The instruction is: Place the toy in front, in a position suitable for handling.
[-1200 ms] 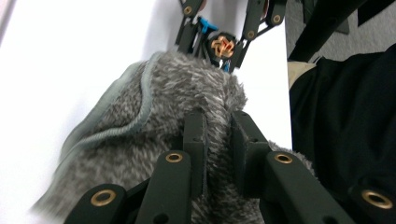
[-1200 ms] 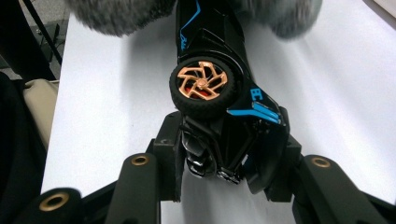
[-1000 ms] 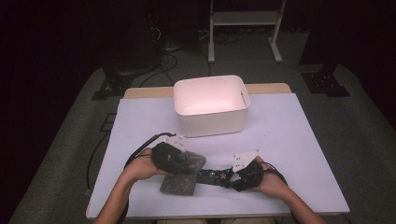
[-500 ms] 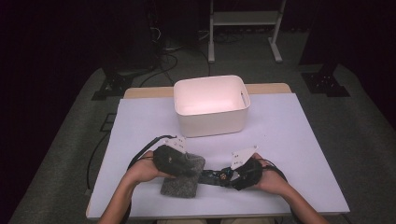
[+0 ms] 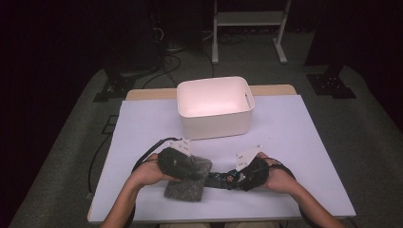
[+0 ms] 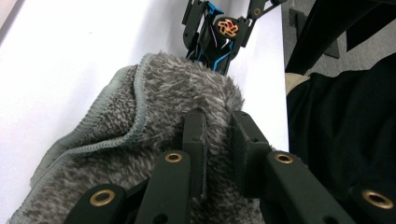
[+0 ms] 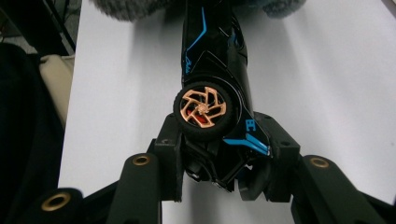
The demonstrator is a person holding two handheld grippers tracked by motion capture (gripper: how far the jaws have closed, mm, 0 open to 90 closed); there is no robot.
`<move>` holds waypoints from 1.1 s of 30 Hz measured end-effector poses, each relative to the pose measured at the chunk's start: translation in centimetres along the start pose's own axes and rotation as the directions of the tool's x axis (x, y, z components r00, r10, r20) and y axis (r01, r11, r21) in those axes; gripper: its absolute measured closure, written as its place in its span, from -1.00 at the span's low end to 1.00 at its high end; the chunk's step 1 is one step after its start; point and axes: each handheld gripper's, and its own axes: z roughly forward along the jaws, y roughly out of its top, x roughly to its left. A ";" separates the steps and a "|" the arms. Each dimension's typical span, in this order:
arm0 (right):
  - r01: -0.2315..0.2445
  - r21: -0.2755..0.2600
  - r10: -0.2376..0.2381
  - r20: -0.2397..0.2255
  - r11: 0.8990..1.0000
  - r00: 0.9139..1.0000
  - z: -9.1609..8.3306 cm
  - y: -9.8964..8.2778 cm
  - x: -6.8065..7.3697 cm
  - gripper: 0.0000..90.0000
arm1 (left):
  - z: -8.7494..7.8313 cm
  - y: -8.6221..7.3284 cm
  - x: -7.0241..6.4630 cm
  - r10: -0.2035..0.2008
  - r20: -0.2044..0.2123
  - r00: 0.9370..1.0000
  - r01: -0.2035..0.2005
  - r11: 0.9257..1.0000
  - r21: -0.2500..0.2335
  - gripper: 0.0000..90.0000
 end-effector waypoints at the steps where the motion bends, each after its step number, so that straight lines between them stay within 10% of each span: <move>1: 0.003 0.007 -0.003 -0.001 1.000 1.000 -0.2 -0.1 -0.1 0.27 | 0.0 0.0 0.0 -0.003 -0.002 1.000 0.003 1.000 0.001 0.72; 33: 0.008 0.036 -0.010 0.039 0.999 0.999 -1.7 0.4 0.1 0.30 | 1.9 0.4 0.2 -0.003 0.046 0.999 0.003 1.000 -0.020 0.72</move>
